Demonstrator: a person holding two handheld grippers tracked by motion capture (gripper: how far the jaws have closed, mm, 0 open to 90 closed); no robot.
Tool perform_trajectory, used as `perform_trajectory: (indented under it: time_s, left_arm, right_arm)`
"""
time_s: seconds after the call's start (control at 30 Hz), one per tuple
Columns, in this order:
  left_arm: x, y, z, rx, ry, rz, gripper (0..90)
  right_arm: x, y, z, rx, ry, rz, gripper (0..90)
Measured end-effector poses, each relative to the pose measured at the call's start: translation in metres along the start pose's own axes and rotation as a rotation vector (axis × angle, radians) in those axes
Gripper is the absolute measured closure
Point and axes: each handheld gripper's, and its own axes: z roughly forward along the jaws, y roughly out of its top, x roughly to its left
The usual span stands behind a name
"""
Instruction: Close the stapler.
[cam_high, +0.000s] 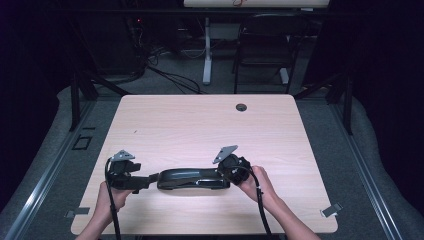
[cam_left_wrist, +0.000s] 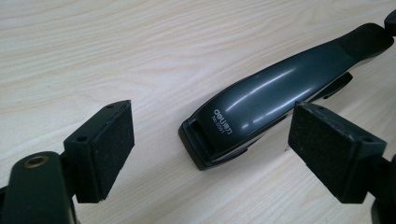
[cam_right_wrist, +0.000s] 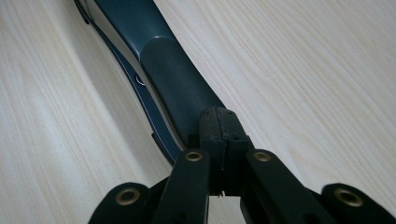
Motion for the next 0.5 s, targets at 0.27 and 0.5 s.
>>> perform_trajectory:
  time_s: [0.27,0.5]
  left_arm:
    - [0.000,0.000,-0.001,0.000,-0.001,0.003,14.7]
    - [0.000,0.000,-0.001,0.003,0.000,0.001,14.7]
  right_arm:
    - [-0.008,-0.003,0.000,-0.016,0.049,0.046,90.0]
    - [-0.009,0.004,-0.013,-0.096,0.053,0.064,90.0]
